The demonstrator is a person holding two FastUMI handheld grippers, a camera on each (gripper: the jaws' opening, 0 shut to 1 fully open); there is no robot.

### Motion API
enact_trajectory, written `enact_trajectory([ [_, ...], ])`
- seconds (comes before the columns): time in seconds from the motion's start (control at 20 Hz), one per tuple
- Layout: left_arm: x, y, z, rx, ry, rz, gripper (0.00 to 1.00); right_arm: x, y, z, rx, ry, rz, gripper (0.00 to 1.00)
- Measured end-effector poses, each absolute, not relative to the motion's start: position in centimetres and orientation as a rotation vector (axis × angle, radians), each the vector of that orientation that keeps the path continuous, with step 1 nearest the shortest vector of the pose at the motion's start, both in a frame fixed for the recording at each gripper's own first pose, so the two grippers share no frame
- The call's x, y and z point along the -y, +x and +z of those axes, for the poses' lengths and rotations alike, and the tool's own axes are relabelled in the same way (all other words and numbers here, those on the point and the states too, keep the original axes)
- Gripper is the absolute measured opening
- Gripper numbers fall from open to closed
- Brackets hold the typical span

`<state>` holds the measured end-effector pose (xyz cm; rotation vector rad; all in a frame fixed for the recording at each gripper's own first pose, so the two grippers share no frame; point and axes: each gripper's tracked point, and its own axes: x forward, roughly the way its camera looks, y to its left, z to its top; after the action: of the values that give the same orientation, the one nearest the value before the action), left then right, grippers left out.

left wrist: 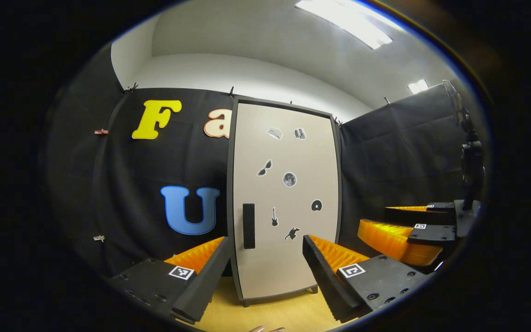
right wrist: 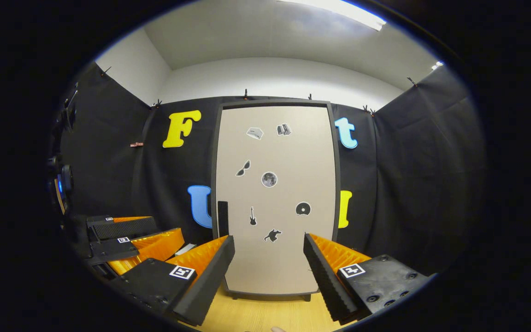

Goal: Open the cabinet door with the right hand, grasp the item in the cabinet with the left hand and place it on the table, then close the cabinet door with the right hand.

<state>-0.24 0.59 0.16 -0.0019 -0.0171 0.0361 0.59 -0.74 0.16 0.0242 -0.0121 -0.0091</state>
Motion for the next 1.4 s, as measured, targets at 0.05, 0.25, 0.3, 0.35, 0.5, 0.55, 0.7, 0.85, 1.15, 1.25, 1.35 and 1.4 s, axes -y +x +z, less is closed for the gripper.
enact_trajectory([
  [0.05, -0.7, -0.4, 0.1, 0.016, -0.005, 0.04, 0.98, 0.6, 0.7, 0.1, 0.012, 0.021, -0.006, 0.95],
  [0.25, -1.1, -0.4, 0.0, 0.017, -0.018, 0.052, 0.98, 0.0, 0.7, -0.1, 0.01, 0.005, 0.013, 0.98],
  [0.3, -1.1, -0.4, -0.1, 0.016, -0.017, 0.055, 0.98, 0.1, 0.9, -0.1, 0.01, 0.001, 0.015, 0.97],
  [0.35, -1.2, -0.4, -0.1, 0.015, -0.017, 0.057, 0.98, 0.1, 0.8, -0.2, 0.01, -0.002, 0.015, 0.97],
  [0.5, -1.0, -0.3, -0.3, 0.014, -0.023, 0.053, 0.98, 0.1, 0.9, -0.3, 0.005, 0.001, 0.017, 0.97],
  [0.55, -1.0, -0.4, -0.2, 0.014, -0.025, 0.053, 0.98, 0.1, 1.0, -0.4, 0.003, 0.003, 0.019, 0.97],
  [0.7, -1.2, -0.3, -0.3, 0.015, -0.018, 0.058, 0.98, 0.4, 1.1, -0.3, 0.012, 0.003, 0.017, 0.97],
  [0.85, -1.4, -0.6, -0.2, 0.027, -0.021, 0.059, 0.98, 0.1, 1.5, -0.3, 0.023, 0.001, 0.018, 0.97],
  [1.15, -3.1, -1.5, -0.2, 0.024, -0.001, 0.094, 0.98, -1.0, 3.4, -0.8, 0.017, 0.004, 0.05, 0.98],
  [1.25, -3.6, -1.7, -0.1, 0.025, 0.001, 0.106, 0.98, -1.9, 4.2, -0.7, 0.025, -0.001, 0.065, 0.98],
  [1.35, -4.8, -2.2, -0.2, 0.025, 0.004, 0.123, 0.98, -3.0, 5.2, -0.6, 0.032, -0.006, 0.083, 0.98],
  [1.4, -5.4, -2.4, -0.3, 0.025, 0.005, 0.132, 0.98, -3.7, 5.6, -0.7, 0.033, -0.004, 0.094, 0.97],
])
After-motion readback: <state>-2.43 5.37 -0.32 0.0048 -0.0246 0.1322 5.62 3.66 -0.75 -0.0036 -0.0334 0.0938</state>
